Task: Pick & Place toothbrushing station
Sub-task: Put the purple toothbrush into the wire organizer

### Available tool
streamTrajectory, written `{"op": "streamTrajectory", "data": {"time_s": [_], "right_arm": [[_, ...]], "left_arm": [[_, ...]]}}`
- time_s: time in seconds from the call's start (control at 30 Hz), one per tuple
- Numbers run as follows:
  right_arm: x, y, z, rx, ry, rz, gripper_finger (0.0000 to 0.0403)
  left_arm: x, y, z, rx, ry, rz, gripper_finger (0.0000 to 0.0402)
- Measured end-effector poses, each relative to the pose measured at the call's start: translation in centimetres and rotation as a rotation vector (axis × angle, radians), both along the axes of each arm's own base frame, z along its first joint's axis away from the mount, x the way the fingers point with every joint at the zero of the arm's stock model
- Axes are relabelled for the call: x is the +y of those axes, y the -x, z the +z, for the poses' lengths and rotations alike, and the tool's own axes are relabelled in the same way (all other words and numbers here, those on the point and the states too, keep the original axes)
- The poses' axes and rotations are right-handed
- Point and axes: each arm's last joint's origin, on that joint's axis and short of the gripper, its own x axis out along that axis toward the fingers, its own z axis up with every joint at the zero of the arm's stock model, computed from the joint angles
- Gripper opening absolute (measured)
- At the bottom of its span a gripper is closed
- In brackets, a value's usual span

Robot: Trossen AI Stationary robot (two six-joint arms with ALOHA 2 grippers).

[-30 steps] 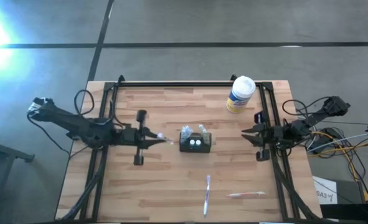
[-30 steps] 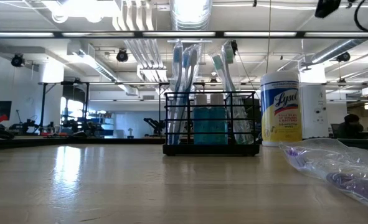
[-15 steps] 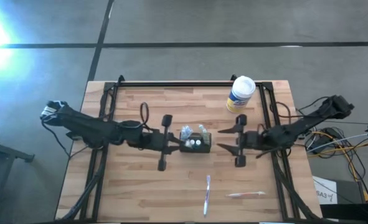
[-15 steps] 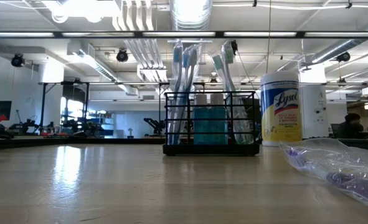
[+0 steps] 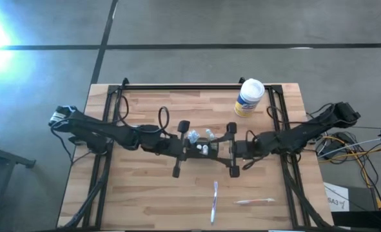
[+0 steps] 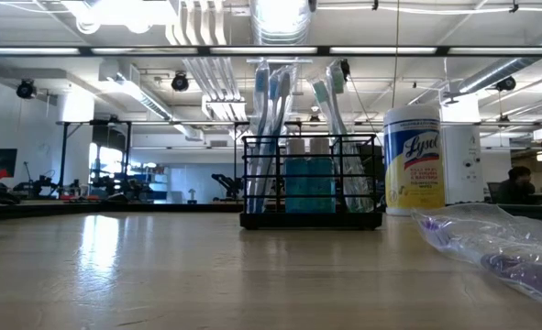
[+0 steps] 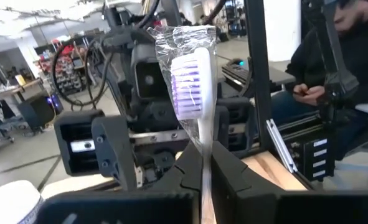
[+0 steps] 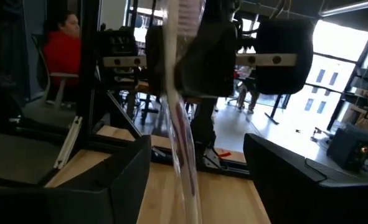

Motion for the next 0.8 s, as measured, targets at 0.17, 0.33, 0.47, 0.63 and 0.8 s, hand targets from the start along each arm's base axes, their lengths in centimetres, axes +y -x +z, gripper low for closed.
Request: {"op": "streamTrajectory", "data": {"time_s": [0.17,0.33,0.47,0.63,0.8], "right_arm": [[-0.2,-0.4,0.2,-0.007,-0.009,-0.01,0.0247],[-0.5,-0.6,0.3,-0.009,-0.052,0.041,0.0234],[-0.8,-1.2,0.0,0.013,-0.085,0.08,0.0231],[-1.1,-1.7,-0.2,0.014,-0.076,0.066,0.0228],[-1.0,-1.8,0.2,0.002,-0.069,0.068,0.0211]], "left_arm": [[0.2,0.0,0.0,0.003,0.007,0.003,0.0011],[0.3,0.0,-0.1,0.007,0.007,-0.011,0.001],[0.7,-0.1,-0.1,0.006,0.007,0.001,0.001],[1.1,-0.2,0.0,-0.001,0.014,0.014,0.001],[1.2,-0.2,-0.1,0.004,0.014,0.017,0.0009]]}}
